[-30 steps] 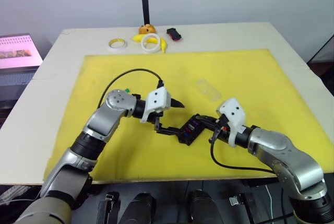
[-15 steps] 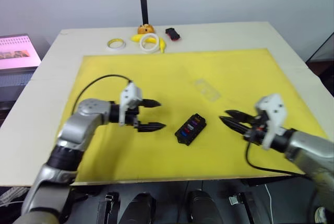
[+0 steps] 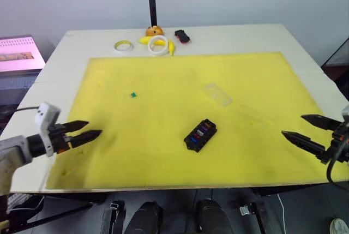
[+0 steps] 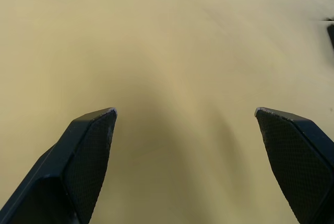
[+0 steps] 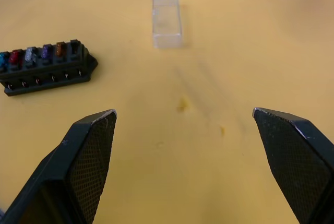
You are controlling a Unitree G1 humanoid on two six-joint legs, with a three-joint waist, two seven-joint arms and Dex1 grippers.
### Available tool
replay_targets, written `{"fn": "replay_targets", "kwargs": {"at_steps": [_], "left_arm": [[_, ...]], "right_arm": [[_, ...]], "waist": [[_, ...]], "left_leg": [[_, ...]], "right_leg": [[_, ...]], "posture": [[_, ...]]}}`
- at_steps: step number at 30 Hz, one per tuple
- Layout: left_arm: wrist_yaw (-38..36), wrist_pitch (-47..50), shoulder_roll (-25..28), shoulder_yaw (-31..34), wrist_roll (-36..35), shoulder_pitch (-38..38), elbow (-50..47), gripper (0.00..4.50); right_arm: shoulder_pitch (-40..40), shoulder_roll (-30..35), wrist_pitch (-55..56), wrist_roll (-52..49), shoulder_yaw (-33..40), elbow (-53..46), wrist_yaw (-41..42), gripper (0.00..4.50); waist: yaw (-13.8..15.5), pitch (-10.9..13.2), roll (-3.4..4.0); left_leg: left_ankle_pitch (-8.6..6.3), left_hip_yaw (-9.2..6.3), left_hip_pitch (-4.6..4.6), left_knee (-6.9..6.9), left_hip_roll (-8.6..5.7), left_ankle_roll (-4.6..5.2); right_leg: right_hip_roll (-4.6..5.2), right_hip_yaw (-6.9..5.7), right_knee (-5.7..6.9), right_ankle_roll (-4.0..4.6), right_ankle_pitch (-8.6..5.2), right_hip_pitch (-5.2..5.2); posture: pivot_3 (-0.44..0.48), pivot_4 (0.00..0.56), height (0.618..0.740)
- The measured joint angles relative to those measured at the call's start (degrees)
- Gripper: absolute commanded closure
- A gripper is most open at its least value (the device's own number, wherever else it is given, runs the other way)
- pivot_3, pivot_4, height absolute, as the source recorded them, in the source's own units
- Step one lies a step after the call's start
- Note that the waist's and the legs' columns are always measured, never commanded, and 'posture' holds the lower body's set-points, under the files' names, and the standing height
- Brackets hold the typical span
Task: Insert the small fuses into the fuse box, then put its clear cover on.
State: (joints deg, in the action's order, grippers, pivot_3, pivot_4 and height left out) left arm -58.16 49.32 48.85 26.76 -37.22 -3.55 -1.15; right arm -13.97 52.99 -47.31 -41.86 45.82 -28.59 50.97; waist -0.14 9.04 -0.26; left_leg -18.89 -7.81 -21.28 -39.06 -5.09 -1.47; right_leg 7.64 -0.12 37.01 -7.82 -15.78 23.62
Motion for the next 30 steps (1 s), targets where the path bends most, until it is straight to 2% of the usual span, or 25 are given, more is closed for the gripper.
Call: {"fn": "replay_targets", "kwargs": {"at_steps": [6, 10, 13, 16, 19, 22, 30], "left_arm": [[2.41, 11.20, -0.36, -3.88, -4.97, -12.76, 4.82, 0.00], [3.63, 17.90, -0.84, -9.59, -4.39, -26.12, 17.84, 0.00], [5.65, 20.05, -3.81, -11.80, -2.67, -35.45, 28.40, 0.00], [8.00, 23.22, -5.87, -11.80, -1.71, -43.03, 38.80, 0.00], [11.09, 24.67, -7.78, -10.26, -0.51, -51.41, 50.13, 0.00], [11.29, 23.67, -8.50, -10.14, 1.04, -54.83, 56.52, 0.00], [8.81, 19.50, -11.76, -9.63, 3.57, -55.96, 64.43, 0.00]], "right_arm": [[9.21, 0.65, -0.04, -2.34, -10.43, -3.16, -1.25, 0.04], [18.54, 0.96, -0.23, -3.42, -20.28, -4.61, -2.84, 0.04], [24.01, 0.04, -0.32, -3.52, -26.24, -4.82, -4.01, 0.04], [26.92, -0.78, -0.08, -2.85, -30.84, -4.47, -4.57, 0.04], [30.87, -4.40, 0.76, -1.36, -36.11, -3.64, -6.32, 0.04], [31.67, -7.15, 1.46, -0.27, -39.38, -3.67, -8.05, 0.04], [31.64, -9.86, 1.15, 0.31, -41.07, -5.35, -12.32, 0.04]], "waist": [[0.52, 0.00, 0.00], [0.43, 0.01, -0.02], [0.55, 0.00, -0.04], [0.25, 0.02, -0.10], [-0.24, 0.04, -0.25], [-0.85, 0.04, -0.25], [-0.83, 0.04, -0.25]], "left_leg": [[0.04, 0.02, -0.01, -0.05, -0.02, -0.07], [0.04, 0.01, -0.06, -0.06, -0.05, -0.08], [0.04, -0.02, -0.12, -0.08, -0.09, -0.08], [0.04, -0.01, -0.19, -0.08, -0.19, -0.08], [0.07, -0.02, -0.20, -0.09, -0.21, -0.12], [0.07, 0.03, -0.26, -0.02, -0.21, -0.12], [0.07, 0.04, -0.32, -0.06, -0.21, -0.13]], "right_leg": [[0.00, 0.00, 0.06, 0.00, 0.00, 0.05], [-0.01, -0.03, 0.10, 0.00, 0.00, 0.12], [0.00, -0.05, 0.11, -0.01, 0.00, 0.16], [0.00, -0.04, 0.15, -0.01, 0.01, 0.28], [-0.01, -0.07, 0.21, -0.01, 0.01, 0.32], [0.00, -0.06, 0.28, -0.01, 0.01, 0.51], [0.00, -0.05, 0.40, -0.01, 0.01, 0.68]], "posture": [[0.000, 0.150, 0.740], [0.000, 0.150, 0.740], [0.000, 0.150, 0.740], [0.000, 0.150, 0.740], [0.000, 0.150, 0.740], [0.000, 0.150, 0.740], [0.000, 0.150, 0.740]]}}
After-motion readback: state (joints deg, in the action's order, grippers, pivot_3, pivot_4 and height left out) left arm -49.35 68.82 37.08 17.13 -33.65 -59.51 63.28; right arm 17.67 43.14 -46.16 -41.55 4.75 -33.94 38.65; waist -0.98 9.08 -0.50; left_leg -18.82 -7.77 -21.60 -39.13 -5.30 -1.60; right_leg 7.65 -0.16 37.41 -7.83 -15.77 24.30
